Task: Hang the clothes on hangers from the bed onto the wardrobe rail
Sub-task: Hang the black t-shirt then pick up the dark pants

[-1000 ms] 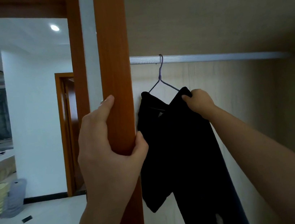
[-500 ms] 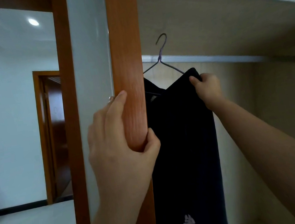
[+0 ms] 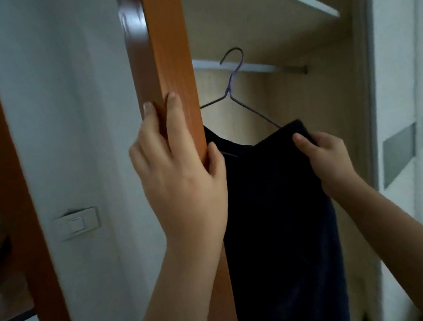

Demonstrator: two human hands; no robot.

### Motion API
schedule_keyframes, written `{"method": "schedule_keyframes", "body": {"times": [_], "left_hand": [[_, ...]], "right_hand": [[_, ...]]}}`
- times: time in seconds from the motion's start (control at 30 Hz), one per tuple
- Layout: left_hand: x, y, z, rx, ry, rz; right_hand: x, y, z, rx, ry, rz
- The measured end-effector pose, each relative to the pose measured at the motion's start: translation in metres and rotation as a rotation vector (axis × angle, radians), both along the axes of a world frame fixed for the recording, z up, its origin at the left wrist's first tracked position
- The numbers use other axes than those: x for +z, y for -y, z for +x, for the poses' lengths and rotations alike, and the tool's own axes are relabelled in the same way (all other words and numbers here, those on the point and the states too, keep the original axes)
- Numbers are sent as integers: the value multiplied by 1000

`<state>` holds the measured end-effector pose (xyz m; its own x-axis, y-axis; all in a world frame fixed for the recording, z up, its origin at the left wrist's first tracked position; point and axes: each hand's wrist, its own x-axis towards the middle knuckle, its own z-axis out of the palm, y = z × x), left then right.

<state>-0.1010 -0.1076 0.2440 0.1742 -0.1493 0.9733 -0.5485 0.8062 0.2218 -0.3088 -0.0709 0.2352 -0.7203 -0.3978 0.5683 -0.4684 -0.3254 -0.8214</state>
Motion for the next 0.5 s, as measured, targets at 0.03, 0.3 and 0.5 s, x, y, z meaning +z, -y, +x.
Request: {"method": "schedule_keyframes", "body": {"times": [0.03,0.3,0.5], "left_hand": [[-5,-1,-1,-6,13,-10],[-89,-33,-41,-429,337,-144],[-150,-46,-85,-714,570,243]], "right_hand": [[-9,-14,2,-20,15,18],[-78,-139,-1,-140,65,182],[-120,-268,11,-294,98,344]]}}
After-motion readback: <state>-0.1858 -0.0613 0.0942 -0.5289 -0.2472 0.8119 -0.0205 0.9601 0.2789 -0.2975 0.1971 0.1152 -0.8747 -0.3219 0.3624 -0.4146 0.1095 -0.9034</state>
